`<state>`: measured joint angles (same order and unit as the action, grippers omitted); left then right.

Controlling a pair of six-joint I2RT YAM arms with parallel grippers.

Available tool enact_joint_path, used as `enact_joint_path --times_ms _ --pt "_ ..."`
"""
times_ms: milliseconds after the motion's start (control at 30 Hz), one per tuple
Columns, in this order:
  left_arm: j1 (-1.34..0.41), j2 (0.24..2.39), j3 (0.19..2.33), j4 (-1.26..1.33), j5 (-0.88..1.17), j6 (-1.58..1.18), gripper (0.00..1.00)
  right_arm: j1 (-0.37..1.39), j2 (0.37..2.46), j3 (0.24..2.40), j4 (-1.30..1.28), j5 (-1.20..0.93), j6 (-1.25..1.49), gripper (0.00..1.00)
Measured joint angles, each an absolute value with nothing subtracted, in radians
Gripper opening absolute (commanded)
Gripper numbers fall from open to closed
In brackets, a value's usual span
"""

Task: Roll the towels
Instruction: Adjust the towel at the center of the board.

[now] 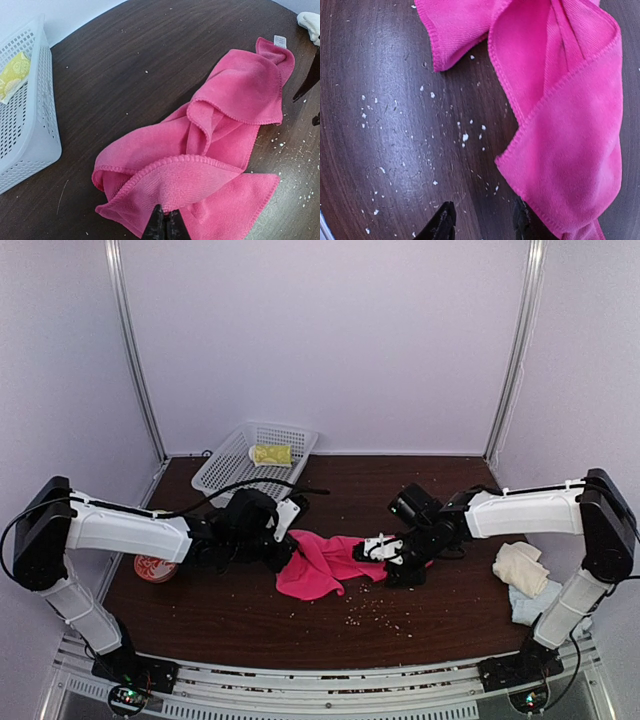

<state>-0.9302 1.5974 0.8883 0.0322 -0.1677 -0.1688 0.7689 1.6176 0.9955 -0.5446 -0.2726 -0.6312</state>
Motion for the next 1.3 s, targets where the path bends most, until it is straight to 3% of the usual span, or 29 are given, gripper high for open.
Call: enact_joint_path --times_ms 567,667,933,1300 --pt "-0.93 1.597 0.845 0.044 -0.152 -0.185 0.0 0.831 1.753 1.009 -0.399 -0.121 -0.567 0.39" --pt "-0.93 1.597 0.845 0.053 -0.148 -0.184 0.0 0.832 1.756 1.016 -0.397 -0.11 -0.56 0.34" --pt "-0.93 1.599 0.845 0.058 -0.138 -0.184 0.0 0.832 1.802 1.05 -0.396 -0.109 -0.543 0.03" --pt "-0.915 1.574 0.883 -0.061 -0.216 -0.111 0.0 0.772 1.747 1.183 -0.528 -0.099 -0.543 0.0"
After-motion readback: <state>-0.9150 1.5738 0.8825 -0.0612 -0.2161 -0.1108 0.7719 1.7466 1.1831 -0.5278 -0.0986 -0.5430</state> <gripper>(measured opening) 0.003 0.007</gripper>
